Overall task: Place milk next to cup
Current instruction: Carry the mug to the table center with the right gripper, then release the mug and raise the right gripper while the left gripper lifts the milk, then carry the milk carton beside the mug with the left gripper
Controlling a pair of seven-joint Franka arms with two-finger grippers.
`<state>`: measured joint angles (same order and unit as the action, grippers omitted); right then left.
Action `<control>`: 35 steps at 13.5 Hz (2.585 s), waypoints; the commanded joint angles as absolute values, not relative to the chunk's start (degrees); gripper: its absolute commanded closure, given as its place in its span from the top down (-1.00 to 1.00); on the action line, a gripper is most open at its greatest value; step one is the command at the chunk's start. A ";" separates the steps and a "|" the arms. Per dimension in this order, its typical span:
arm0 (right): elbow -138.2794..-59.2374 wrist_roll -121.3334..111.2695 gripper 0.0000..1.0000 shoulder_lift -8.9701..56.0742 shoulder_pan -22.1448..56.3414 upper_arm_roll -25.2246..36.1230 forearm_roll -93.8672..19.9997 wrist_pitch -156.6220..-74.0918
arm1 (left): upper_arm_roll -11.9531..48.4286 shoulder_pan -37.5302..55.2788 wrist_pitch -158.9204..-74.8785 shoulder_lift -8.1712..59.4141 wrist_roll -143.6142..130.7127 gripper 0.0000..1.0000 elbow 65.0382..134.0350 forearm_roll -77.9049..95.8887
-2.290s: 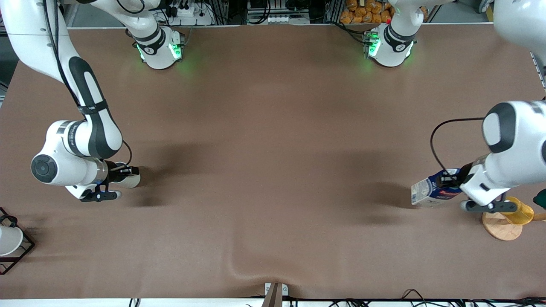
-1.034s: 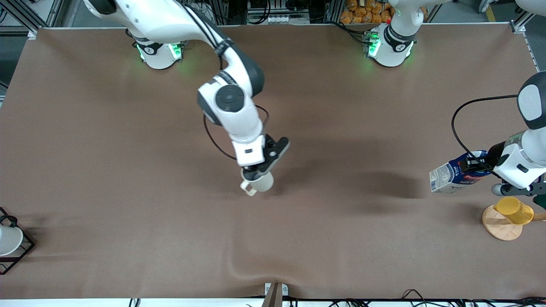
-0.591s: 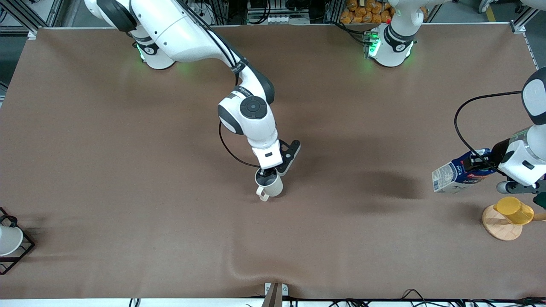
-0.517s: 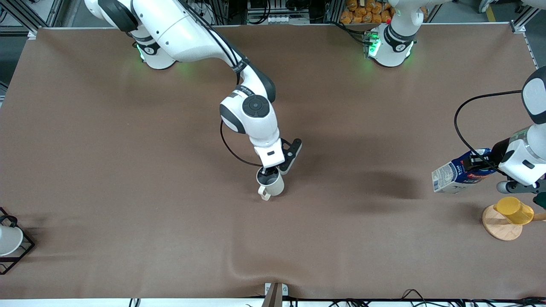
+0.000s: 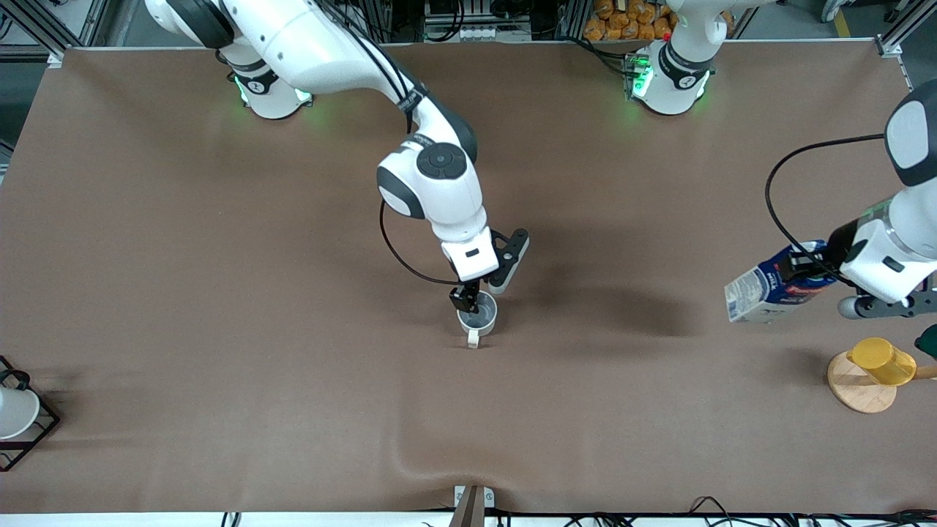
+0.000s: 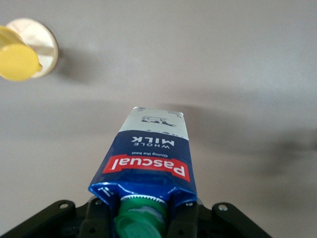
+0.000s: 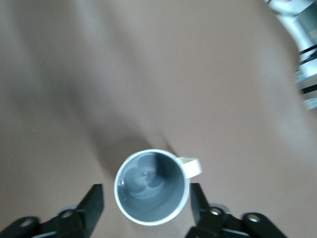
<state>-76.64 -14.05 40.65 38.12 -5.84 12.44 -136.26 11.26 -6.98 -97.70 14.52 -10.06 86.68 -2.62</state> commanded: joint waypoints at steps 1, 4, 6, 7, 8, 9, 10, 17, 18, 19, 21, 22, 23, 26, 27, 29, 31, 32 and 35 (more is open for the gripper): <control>-78.48 -13.98 1.00 32.28 35.08 -5.72 9.33 -127.13 | 17.02 -7.03 -94.23 13.01 -18.33 -0.37 86.22 -3.60; -79.10 -14.23 1.00 26.38 26.14 -5.36 9.84 -117.62 | 26.08 -6.86 -92.64 13.62 -31.33 -0.37 86.22 -3.60; -81.81 -14.59 1.00 23.13 18.06 -5.54 9.67 -115.76 | 30.04 -6.59 -92.72 14.06 -38.29 -0.39 86.22 -3.69; -83.74 -14.50 1.00 21.38 15.06 -5.54 9.23 -115.93 | 31.28 -5.98 -92.81 14.76 -40.67 -0.39 86.22 -3.78; -84.80 -14.50 1.00 20.23 12.16 -5.62 9.14 -115.84 | 31.72 -4.50 -93.07 14.94 -42.43 -0.40 86.05 -3.78; -86.03 -14.41 1.00 18.91 10.39 -5.62 9.05 -115.84 | 31.82 -3.18 -93.16 15.12 -43.67 -0.40 86.13 -3.69; -87.09 -13.89 1.00 17.85 8.81 -5.63 9.05 -115.75 | 31.82 -0.90 -93.16 15.47 -44.90 -0.41 86.13 -3.60; -88.68 -14.32 1.00 17.05 -1.31 -5.54 2.02 -112.15 | 32.87 5.00 -93.69 21.35 -43.59 -0.44 86.22 -3.60; -88.59 -14.41 1.00 17.22 -2.10 -5.54 2.02 -112.32 | 32.70 5.97 -94.47 21.79 -44.03 -0.44 86.31 -3.69; -88.59 -14.50 1.00 17.40 -2.63 -5.54 1.93 -112.50 | 32.70 6.06 -95.44 22.41 -44.47 -0.44 86.31 -3.69; -88.59 -14.50 1.00 17.49 -2.81 -5.54 1.93 -112.50 | 32.70 7.81 -96.06 22.76 -45.34 -0.44 86.31 -3.43; -88.59 -14.50 1.00 17.49 -2.81 -5.54 1.93 -112.41 | 32.70 9.30 -96.06 23.11 -47.35 -0.45 86.22 -3.34; -88.59 -14.50 1.00 17.49 -2.90 -5.54 1.93 -112.33 | 32.70 10.71 -96.67 23.72 -49.98 -0.45 86.13 -3.25; -88.68 -14.59 1.00 17.58 -3.16 -5.62 1.93 -112.15 | 32.34 15.98 -101.94 26.97 -56.85 -0.45 85.52 -3.60; -88.68 -14.68 1.00 17.49 -3.16 -5.54 1.93 -112.15 | 32.34 17.30 -102.39 28.03 -57.65 -0.45 84.39 -4.56; -88.68 -15.38 1.00 17.58 -3.16 -5.54 1.93 -112.15 | 32.34 18.72 -102.48 29.26 -58.45 -0.45 82.54 -5.18; -88.68 -15.38 1.00 17.58 -3.08 -5.54 1.93 -112.15 | 31.47 22.22 -103.35 31.19 -58.45 -0.49 80.61 -7.19; -88.68 -15.38 1.00 17.58 -3.08 -5.54 1.93 -112.15 | 29.99 23.63 -103.71 32.51 -58.80 -0.49 79.38 -7.73; -88.68 -15.38 1.00 17.49 -3.16 -5.54 1.93 -111.71 | 23.83 28.64 -104.15 34.10 -58.45 -0.49 78.05 -7.65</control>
